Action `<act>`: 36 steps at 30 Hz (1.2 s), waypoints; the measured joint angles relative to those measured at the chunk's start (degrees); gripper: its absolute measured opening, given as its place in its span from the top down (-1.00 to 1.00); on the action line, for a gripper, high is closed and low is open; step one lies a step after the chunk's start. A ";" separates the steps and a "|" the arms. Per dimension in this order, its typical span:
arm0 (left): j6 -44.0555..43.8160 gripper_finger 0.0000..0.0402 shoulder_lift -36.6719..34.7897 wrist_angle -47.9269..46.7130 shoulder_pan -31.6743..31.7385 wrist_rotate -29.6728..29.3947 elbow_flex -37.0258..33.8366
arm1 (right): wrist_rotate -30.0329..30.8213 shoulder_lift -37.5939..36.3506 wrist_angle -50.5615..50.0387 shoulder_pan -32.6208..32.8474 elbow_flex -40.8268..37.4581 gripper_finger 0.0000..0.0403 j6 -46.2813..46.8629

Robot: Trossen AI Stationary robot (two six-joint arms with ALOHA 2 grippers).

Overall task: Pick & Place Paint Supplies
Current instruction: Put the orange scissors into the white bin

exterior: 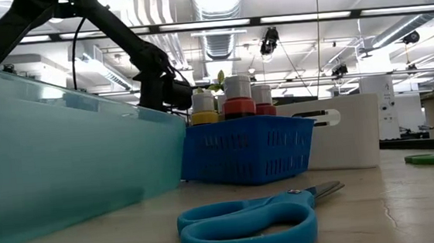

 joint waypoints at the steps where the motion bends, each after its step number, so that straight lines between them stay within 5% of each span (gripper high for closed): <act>1: 0.11 0.13 0.00 0.16 0.00 0.01 -0.15 | 0.00 0.00 0.03 0.00 -0.01 -0.29 0.02; 30: 6.73 0.14 0.61 -1.14 -0.26 -0.61 -0.25 | 0.22 0.00 0.34 0.00 -0.01 -0.29 1.09; 36: 6.75 0.45 0.61 -1.15 -0.26 -0.61 -0.25 | 0.26 0.01 0.42 0.00 -0.01 -0.29 1.09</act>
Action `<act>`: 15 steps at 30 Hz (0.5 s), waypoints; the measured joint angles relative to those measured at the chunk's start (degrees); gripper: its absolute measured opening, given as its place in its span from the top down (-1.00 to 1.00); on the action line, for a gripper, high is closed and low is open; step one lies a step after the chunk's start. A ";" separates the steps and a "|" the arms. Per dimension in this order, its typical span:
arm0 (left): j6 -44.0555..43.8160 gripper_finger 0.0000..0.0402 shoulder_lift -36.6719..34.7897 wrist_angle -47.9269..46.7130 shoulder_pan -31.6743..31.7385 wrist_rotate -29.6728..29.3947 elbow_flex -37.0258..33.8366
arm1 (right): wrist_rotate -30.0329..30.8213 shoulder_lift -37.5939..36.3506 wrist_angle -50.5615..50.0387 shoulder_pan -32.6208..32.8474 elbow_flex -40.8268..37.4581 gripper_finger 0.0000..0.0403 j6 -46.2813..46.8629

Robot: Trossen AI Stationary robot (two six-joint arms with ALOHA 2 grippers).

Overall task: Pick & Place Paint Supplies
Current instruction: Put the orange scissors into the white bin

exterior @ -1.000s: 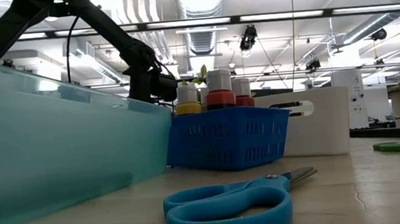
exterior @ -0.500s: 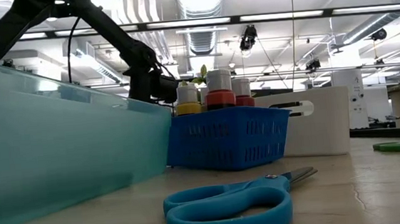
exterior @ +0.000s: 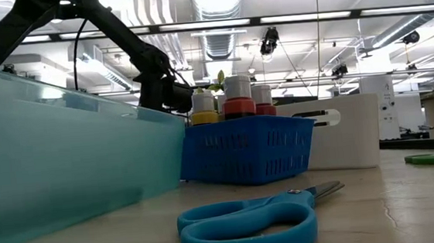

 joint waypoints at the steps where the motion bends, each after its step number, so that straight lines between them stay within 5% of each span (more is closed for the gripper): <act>1: -0.02 0.53 0.00 0.00 0.00 0.00 0.00 | 0.00 0.01 0.06 0.00 0.00 -0.29 0.02; 6: -0.04 0.93 0.00 0.03 0.02 -0.02 0.00 | 0.02 0.01 0.09 0.11 0.00 -0.29 0.40; 15: -0.70 0.99 -0.08 -2.00 0.02 0.00 0.07 | -0.01 0.01 0.33 0.11 0.00 -0.29 0.54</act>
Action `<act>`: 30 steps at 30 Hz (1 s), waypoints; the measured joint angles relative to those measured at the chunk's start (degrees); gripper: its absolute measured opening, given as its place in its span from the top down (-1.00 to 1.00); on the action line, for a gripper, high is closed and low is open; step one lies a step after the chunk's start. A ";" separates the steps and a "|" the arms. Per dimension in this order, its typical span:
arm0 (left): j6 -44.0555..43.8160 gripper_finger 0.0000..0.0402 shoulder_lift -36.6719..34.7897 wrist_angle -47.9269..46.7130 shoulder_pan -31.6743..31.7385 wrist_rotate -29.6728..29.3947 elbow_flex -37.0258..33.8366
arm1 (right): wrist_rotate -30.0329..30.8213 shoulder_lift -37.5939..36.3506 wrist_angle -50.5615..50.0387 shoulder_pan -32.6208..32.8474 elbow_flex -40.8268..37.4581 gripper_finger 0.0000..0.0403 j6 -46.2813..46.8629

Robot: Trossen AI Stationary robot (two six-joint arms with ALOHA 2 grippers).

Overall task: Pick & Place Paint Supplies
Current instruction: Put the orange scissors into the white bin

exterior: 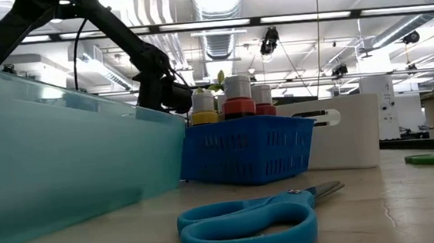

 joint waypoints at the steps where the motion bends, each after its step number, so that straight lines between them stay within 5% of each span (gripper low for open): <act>1: 0.00 0.99 -0.11 -0.38 0.00 0.00 -0.02 | -0.04 0.00 0.09 0.00 0.00 -0.29 -0.13; 19: -3.63 1.00 -11.10 -4.44 -6.19 5.26 -0.05 | -0.25 0.00 1.27 0.39 0.00 -0.29 -2.60; 30: -7.78 0.99 -11.55 -0.91 -10.01 5.51 -1.07 | 1.19 0.00 1.30 3.03 -0.09 -0.29 -2.72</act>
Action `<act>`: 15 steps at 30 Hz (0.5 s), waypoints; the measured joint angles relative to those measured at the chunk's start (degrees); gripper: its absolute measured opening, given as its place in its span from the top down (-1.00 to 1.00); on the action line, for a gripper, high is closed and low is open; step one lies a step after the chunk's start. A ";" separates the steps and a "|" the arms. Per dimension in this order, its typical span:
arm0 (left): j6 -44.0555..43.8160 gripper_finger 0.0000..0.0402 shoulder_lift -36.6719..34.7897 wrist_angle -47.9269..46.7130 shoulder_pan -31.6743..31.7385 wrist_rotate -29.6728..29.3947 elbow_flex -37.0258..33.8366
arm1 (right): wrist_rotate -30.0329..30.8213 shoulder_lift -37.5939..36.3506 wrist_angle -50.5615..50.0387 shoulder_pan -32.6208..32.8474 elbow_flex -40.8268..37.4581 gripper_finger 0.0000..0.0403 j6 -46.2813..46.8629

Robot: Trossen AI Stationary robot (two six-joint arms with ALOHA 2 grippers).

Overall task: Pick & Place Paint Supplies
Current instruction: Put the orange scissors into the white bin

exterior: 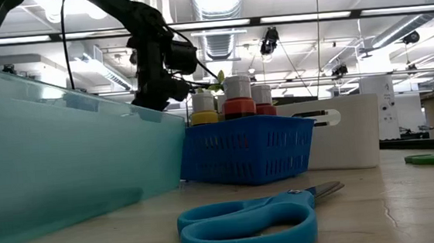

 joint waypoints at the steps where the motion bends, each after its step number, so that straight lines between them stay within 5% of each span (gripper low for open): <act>1: -0.34 0.97 0.00 0.71 -0.06 0.06 -0.32 | 0.00 0.00 0.01 0.13 -0.01 -0.29 -0.01; 15: 10.63 0.38 0.00 14.06 -9.18 0.11 -12.16 | 0.06 0.00 0.17 1.48 -0.63 -0.29 1.17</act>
